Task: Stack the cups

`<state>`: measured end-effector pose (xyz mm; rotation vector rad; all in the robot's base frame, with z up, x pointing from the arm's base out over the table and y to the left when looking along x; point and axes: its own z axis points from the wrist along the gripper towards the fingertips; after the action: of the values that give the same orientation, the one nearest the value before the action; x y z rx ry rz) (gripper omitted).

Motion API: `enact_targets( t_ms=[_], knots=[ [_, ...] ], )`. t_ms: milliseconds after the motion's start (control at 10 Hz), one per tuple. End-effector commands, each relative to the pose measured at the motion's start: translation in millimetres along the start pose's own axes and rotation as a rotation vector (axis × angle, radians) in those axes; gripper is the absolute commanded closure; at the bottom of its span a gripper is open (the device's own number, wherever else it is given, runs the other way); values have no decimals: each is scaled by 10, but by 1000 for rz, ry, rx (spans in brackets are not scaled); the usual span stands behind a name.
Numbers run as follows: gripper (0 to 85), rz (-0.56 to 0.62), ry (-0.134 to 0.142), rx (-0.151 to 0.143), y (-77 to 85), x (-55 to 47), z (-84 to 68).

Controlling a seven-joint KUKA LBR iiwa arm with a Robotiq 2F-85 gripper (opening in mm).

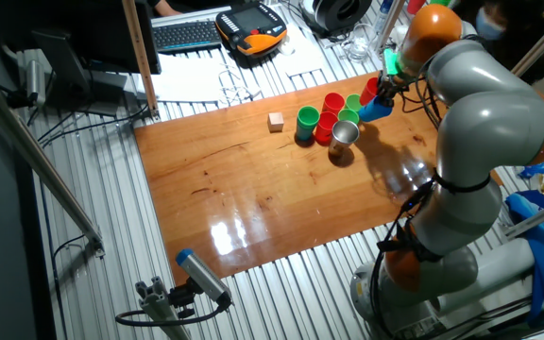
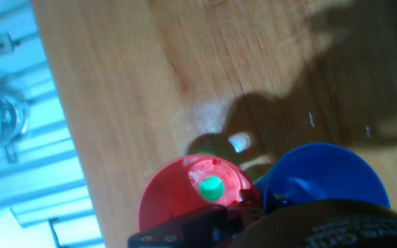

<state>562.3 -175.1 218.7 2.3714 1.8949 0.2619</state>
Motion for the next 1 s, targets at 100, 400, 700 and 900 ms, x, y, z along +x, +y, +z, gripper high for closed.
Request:
enact_targets(
  t_ms=[100, 400, 700, 900],
  knots=[
    [850, -46, 30, -17, 1, -2, -1],
    [850, -2, 8, -26, 1, -2, -1],
    [850, 63, -50, -15, 80, 40, -14],
    [850, 89, -77, -31, 168, 117, 56]
  ],
)
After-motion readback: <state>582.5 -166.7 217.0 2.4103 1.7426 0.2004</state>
